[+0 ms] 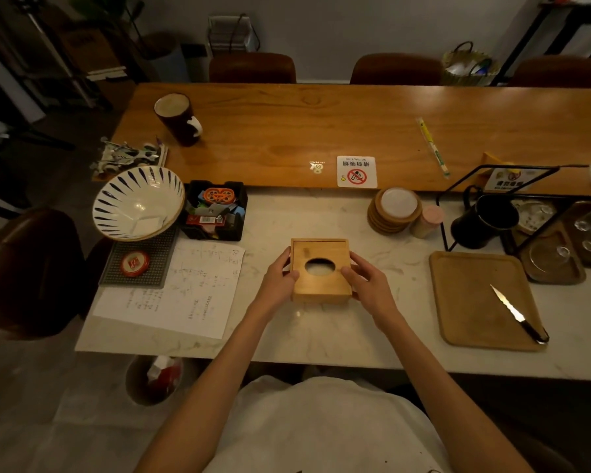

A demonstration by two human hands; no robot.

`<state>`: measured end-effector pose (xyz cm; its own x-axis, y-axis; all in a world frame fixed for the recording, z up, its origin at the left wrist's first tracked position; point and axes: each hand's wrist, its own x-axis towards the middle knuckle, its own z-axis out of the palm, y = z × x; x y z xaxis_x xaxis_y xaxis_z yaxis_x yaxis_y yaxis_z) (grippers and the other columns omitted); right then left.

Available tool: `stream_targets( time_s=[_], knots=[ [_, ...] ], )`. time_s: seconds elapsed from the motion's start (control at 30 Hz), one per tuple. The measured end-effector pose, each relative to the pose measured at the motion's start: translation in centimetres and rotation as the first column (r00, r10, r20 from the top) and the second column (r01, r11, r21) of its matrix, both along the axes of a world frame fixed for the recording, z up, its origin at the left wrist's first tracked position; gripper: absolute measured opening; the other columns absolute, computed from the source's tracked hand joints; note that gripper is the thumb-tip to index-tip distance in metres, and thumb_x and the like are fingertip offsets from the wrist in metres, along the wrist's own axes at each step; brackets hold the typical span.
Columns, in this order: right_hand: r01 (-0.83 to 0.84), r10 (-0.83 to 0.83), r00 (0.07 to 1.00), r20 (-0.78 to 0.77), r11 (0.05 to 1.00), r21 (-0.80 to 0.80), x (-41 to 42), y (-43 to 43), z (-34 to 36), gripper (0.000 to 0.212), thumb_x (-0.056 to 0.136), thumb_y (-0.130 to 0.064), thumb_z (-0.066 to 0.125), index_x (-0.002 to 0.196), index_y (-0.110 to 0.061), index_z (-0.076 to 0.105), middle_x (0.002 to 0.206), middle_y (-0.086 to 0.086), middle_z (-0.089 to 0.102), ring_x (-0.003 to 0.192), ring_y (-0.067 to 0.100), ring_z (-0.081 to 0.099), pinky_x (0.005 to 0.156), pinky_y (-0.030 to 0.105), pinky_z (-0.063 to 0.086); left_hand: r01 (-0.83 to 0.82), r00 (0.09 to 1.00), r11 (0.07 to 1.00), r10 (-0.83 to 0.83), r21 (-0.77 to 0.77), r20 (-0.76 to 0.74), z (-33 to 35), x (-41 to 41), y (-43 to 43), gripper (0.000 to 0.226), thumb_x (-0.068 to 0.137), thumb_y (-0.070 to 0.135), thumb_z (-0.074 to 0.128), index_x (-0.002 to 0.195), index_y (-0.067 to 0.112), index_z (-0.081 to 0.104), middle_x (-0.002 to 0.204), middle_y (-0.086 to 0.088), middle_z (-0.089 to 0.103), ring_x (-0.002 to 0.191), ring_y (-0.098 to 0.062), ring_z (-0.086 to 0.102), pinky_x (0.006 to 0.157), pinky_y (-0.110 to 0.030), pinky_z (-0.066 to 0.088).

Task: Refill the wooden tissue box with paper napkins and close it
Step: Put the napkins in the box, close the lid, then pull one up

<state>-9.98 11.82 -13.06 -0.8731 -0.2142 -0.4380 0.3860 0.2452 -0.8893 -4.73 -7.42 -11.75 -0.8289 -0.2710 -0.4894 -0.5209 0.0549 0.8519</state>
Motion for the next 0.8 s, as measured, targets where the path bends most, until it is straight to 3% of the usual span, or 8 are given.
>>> stream_targets(
  time_s=[0.07,0.13,0.17,0.3,0.37,0.43,0.6,0.8],
  knots=[
    [-0.021,0.104,0.963,-0.25,0.949,0.314,0.1,-0.3,-0.1,0.05,0.092,-0.034,0.062,0.14,-0.026,0.049,0.129,0.001,0.056,0.112,0.018,0.058,0.085,0.038,0.055,-0.014,1.0,1.0,0.014,0.001,0.023,-0.1,0.0,-0.3,0.058,0.098,0.005,0.049,0.151,0.025,0.033,0.148,-0.002,0.045,0.134,-0.021,0.044,0.108,-0.043,0.043],
    [0.014,0.34,0.799,-0.496,0.814,0.581,0.0,-1.2,0.9,0.034,0.092,-0.036,0.061,0.126,-0.028,0.061,0.11,0.001,0.056,0.099,0.018,0.058,0.069,0.031,0.049,-0.033,0.999,0.999,0.032,0.026,0.04,-0.1,0.0,-0.5,0.057,0.097,0.007,0.051,0.148,0.027,0.037,0.143,-0.004,0.05,0.129,-0.023,0.049,0.105,-0.048,0.046],
    [0.004,0.45,0.721,-0.526,0.757,0.653,-0.2,-2.0,1.8,0.027,0.092,-0.037,0.061,0.116,-0.029,0.068,0.101,0.0,0.056,0.092,0.019,0.057,0.063,0.029,0.044,-0.043,0.998,0.998,0.041,0.039,0.045,-0.1,0.0,-0.5,0.056,0.096,0.007,0.052,0.147,0.027,0.039,0.14,-0.006,0.053,0.125,-0.024,0.053,0.102,-0.049,0.048],
    [-0.147,0.728,0.645,-0.232,0.417,0.897,-1.9,-6.2,4.2,0.024,0.092,-0.04,0.057,0.094,-0.023,0.075,0.098,0.0,0.069,0.089,0.021,0.065,0.064,0.029,0.042,-0.067,0.996,0.995,0.063,0.074,0.064,-0.4,0.0,-0.5,0.055,0.094,0.006,0.053,0.144,0.026,0.043,0.131,-0.008,0.058,0.113,-0.026,0.061,0.092,-0.049,0.055],
    [-0.16,0.764,0.638,-0.097,0.254,0.954,-2.1,-8.0,4.6,0.024,0.094,-0.035,0.057,0.096,-0.018,0.072,0.099,0.002,0.072,0.09,0.022,0.068,0.065,0.029,0.042,-0.074,0.995,0.995,0.069,0.073,0.071,-0.3,0.1,-0.4,0.054,0.095,0.008,0.054,0.145,0.027,0.042,0.13,-0.006,0.058,0.112,-0.026,0.061,0.092,-0.05,0.055],
    [-0.149,0.79,0.612,-0.048,0.175,0.973,-1.9,-8.9,4.5,0.023,0.097,-0.031,0.052,0.101,-0.018,0.07,0.102,0.002,0.072,0.093,0.022,0.068,0.066,0.029,0.042,-0.09,0.993,0.993,0.084,0.078,0.08,-0.2,0.2,-0.3,0.053,0.096,0.008,0.053,0.145,0.026,0.041,0.128,-0.004,0.057,0.111,-0.024,0.06,0.093,-0.048,0.054],
    [-0.143,0.787,0.616,-0.035,0.156,0.977,-1.4,-8.8,4.1,0.02,0.098,-0.025,0.05,0.104,-0.018,0.068,0.106,0.003,0.071,0.096,0.024,0.067,0.068,0.03,0.038,-0.101,0.993,0.993,0.097,0.057,0.074,-0.5,0.4,0.1,0.053,0.096,0.01,0.054,0.145,0.025,0.041,0.136,-0.006,0.055,0.12,-0.025,0.056,0.099,-0.051,0.05],
    [-0.122,0.752,0.648,-0.117,0.254,0.96,-1.4,-8.1,3.3,0.018,0.094,-0.024,0.055,0.093,-0.02,0.072,0.099,0.003,0.073,0.089,0.026,0.069,0.063,0.028,0.036,-0.12,0.99,0.991,0.115,0.06,0.078,-0.6,0.4,0.1,0.052,0.094,0.011,0.055,0.143,0.026,0.045,0.133,-0.005,0.058,0.118,-0.025,0.058,0.099,-0.051,0.05]
  ],
)
